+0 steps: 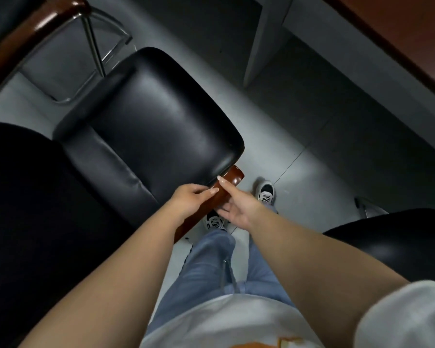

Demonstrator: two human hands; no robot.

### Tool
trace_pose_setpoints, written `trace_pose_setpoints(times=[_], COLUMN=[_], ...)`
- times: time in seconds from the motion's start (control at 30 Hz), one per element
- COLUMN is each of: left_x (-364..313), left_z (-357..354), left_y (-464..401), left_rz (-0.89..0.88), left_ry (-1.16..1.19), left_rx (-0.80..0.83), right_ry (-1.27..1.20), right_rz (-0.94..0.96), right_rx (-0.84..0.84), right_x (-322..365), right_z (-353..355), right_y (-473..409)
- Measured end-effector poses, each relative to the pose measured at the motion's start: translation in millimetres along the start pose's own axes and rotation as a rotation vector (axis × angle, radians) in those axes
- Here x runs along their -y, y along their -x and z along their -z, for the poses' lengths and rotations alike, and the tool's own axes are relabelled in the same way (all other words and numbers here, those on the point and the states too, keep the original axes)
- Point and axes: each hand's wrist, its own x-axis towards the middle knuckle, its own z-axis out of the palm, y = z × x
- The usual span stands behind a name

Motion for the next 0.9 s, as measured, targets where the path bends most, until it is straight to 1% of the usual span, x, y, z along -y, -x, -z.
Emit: trace_pose_setpoints(times=[0.2, 0.3, 0.53, 0.7, 0.83, 0.9], left_x=[-18, -41, -99, -131, -138, -136], left_z=[-2, -1, -15, -34, -57, -66], left_y=[4, 3, -13, -25, -31, -33], left_rz=[0.063, 0.075, 0.060, 0.062, 0.110, 0.115], left_ry=[0.062, 0.141, 0.286, 0.331, 0.375, 0.435], left_rx=[-0.064, -0.120, -0.181, -0.166, -0.119, -0.117], right_ry=[0.042, 0.122, 0.259, 0.314, 0.318, 0.316], right_rz=[-0.051, -0.043, 0.005, 0.029, 0.008, 0.021], right_rx=[-0.009, 0.003, -0.013, -0.061, -0.113, -0.122], right_x=[24, 54, 123, 159, 162, 160], right_z=[-2, -4, 3, 22, 48, 59], right_y=[7, 12, 19, 17, 8, 4])
